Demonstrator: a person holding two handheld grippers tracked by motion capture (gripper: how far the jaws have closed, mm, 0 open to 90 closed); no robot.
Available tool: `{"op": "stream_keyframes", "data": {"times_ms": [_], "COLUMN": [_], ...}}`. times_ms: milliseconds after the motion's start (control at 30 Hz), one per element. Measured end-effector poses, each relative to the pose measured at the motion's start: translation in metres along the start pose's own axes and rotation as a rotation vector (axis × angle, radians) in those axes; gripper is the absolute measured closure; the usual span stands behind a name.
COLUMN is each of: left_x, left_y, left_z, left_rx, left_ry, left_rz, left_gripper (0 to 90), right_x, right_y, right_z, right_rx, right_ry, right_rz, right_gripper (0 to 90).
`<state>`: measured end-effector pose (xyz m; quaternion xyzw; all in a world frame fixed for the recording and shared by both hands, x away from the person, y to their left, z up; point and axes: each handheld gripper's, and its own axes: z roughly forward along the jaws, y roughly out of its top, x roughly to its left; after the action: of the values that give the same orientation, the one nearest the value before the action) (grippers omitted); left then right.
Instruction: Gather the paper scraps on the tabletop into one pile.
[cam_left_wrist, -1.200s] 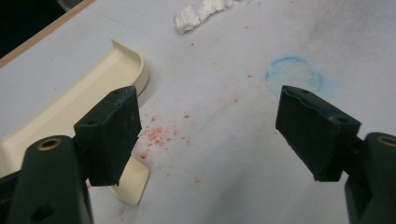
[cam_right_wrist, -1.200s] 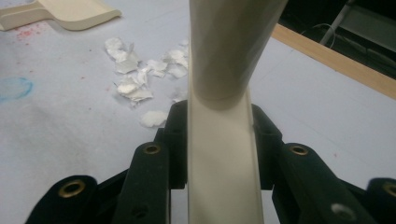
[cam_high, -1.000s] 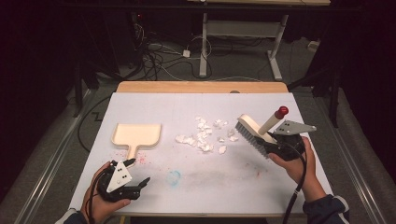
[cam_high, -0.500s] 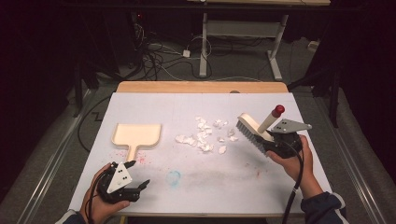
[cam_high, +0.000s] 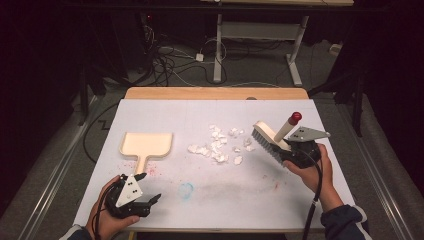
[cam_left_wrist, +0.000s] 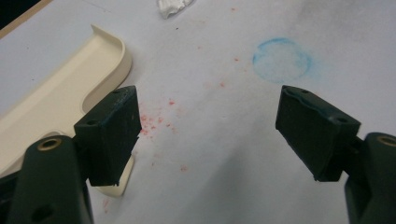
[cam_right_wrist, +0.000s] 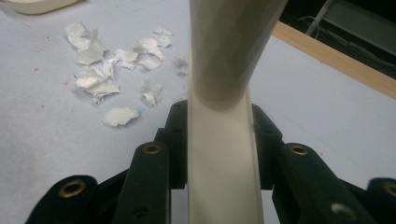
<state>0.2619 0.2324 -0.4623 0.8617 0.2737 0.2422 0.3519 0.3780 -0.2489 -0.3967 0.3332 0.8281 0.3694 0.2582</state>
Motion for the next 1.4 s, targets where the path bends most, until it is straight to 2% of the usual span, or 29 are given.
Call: {"op": "stream_keyframes", "data": {"times_ms": [267, 433, 600, 833, 900, 967, 1000, 1133, 1200, 1267, 1333, 1400], "left_x": [0.001, 0.001, 0.000, 0.000, 0.001, 0.001, 0.001, 0.001, 0.000, -0.001, -0.001, -0.001], "left_y": [-0.001, 0.000, 0.001, 0.000, 0.000, -0.001, -0.001, -0.001, -0.001, 0.000, 0.000, 0.000], "left_z": [0.001, 0.001, 0.002, 0.003, 0.003, 0.004, 0.004, 0.005, 0.006, 0.006, 0.006, 0.005], "left_rx": [0.004, 0.004, 0.003, 0.007, 0.008, 0.010, 0.011, 0.015, 0.017, 0.015, 0.015, 0.017], "left_ry": [-0.007, -0.006, -0.008, -0.014, -0.011, -0.014, -0.015, -0.020, -0.021, -0.022, -0.021, -0.021], "left_rz": [-0.006, -0.006, -0.008, -0.012, 0.000, -0.003, -0.004, 0.001, 0.004, 0.004, 0.005, 0.007], "left_gripper": [21.5, 21.5, 21.6, 21.5, 21.5, 21.5, 21.5, 21.5, 21.5, 21.5, 21.5, 21.5], "right_x": [-0.009, -0.013, -0.016, -0.011, -0.007, -0.001, 0.002, 0.017, 0.022, 0.025, 0.030, 0.035], "right_y": [0.015, 0.028, 0.037, 0.046, 0.048, 0.051, 0.052, 0.053, 0.051, 0.048, 0.046, 0.042], "right_z": [0.033, 0.052, 0.075, 0.109, 0.117, 0.123, 0.126, 0.133, 0.133, 0.132, 0.129, 0.125], "right_rx": [0.044, 0.083, 0.111, 0.140, 0.145, 0.142, 0.142, 0.148, 0.131, 0.111, 0.087, 0.066], "right_ry": [-0.042, -0.100, -0.127, -0.173, -0.180, -0.177, -0.178, -0.165, -0.148, -0.104, -0.077, -0.027], "right_rz": [-0.038, -0.073, -0.084, -0.132, -0.149, -0.166, -0.189, -0.212, -0.213, -0.211, -0.236, -0.254], "right_gripper": [67.8, 67.8, 67.8, 67.8, 67.8, 67.8, 67.8, 67.8, 67.7, 67.6, 67.6, 67.6]}}
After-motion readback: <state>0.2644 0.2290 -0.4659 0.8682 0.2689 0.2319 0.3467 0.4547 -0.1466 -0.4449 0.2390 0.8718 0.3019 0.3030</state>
